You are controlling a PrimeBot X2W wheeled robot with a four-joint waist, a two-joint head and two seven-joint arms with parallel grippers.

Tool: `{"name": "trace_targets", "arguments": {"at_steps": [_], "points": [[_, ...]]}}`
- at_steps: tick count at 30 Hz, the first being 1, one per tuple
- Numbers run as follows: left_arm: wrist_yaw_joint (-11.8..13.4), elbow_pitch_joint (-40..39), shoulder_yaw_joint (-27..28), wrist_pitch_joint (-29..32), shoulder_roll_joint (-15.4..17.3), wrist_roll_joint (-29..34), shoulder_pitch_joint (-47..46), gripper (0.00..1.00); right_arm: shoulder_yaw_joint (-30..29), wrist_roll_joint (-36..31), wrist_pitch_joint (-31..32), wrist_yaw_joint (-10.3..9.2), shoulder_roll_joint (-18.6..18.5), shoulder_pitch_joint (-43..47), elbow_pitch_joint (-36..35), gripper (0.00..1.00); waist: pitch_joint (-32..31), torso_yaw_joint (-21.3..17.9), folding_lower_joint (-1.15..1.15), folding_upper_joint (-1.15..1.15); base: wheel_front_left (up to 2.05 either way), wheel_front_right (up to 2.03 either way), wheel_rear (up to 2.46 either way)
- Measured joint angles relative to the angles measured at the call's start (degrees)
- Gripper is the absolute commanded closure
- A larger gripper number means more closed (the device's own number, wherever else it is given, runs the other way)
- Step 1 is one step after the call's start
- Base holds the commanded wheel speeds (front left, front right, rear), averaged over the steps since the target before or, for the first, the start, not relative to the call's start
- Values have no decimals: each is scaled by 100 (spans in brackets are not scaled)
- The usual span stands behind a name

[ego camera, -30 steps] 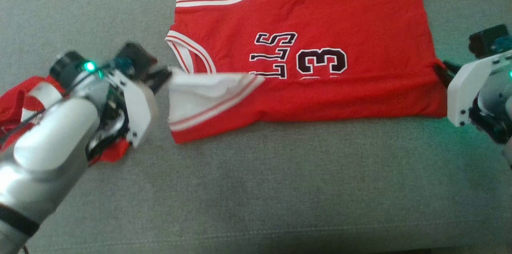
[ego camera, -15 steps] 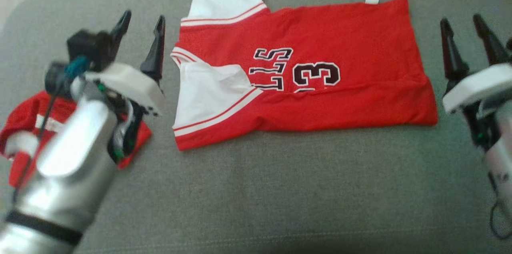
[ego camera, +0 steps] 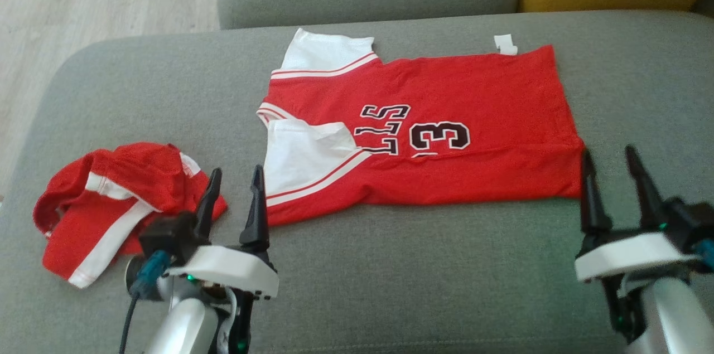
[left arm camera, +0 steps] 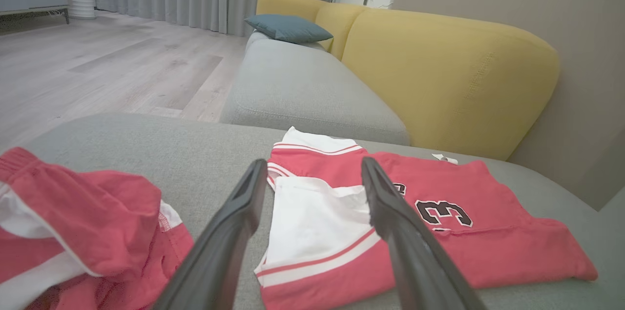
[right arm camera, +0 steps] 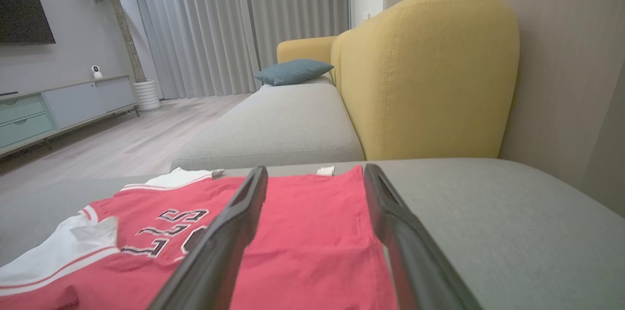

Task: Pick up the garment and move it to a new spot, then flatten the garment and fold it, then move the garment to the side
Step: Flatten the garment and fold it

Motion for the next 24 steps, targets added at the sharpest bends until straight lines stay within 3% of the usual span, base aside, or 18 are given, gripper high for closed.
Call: {"name": "trace_targets", "arguments": {"at_steps": [3,8,14,24], "points": [[-92,92,218,0,-192,177,192,0,-35,-201,0,0,229,305,-180,0,-68,-62,0,0,0,0,0],[-347,438,445,0,-367,483,214,0,-115,-324,0,0,288,318,-383,0,-51,-224,0,0,0,0,0],[-494,1372,302,34,-386,677,37,0,-174,-324,27,0,322,297,-533,0,127,-358,0,0,0,0,0],[-339,2720,307,411,-410,690,-783,0,-221,-323,37,0,387,158,-639,0,470,-571,0,0,0,0,0]]}}
